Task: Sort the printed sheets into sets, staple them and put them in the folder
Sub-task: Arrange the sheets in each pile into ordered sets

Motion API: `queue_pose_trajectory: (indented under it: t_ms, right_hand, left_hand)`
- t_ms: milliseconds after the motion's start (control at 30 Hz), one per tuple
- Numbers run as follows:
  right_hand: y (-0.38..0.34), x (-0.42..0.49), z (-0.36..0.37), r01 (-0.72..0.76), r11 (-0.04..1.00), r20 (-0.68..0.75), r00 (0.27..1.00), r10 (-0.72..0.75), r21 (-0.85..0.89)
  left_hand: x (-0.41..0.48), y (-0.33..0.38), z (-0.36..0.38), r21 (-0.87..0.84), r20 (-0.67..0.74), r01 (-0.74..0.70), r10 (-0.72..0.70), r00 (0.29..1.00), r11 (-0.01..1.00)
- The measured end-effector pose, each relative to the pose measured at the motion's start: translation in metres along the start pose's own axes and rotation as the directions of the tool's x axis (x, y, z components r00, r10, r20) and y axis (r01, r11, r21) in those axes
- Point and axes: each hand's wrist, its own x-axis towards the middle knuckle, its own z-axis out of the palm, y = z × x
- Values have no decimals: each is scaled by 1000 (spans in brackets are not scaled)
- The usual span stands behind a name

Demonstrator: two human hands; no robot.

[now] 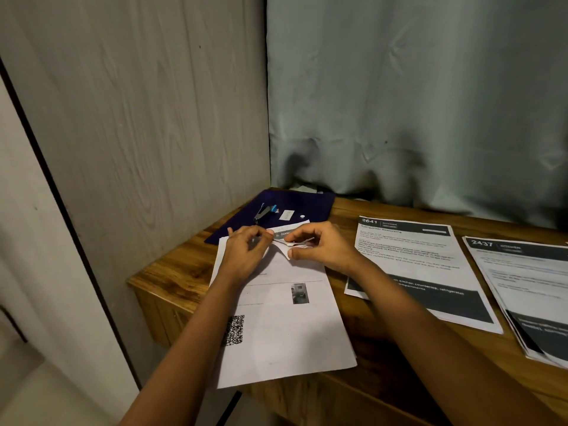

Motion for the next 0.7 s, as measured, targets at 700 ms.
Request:
queue_pose_trajectory:
  t_ms: [700]
  right_hand:
    - [0, -1, 10, 30, 987, -155, 988, -5, 159]
  left_hand:
    - [-1, -1, 1, 34, -39, -8, 9, 999, 999]
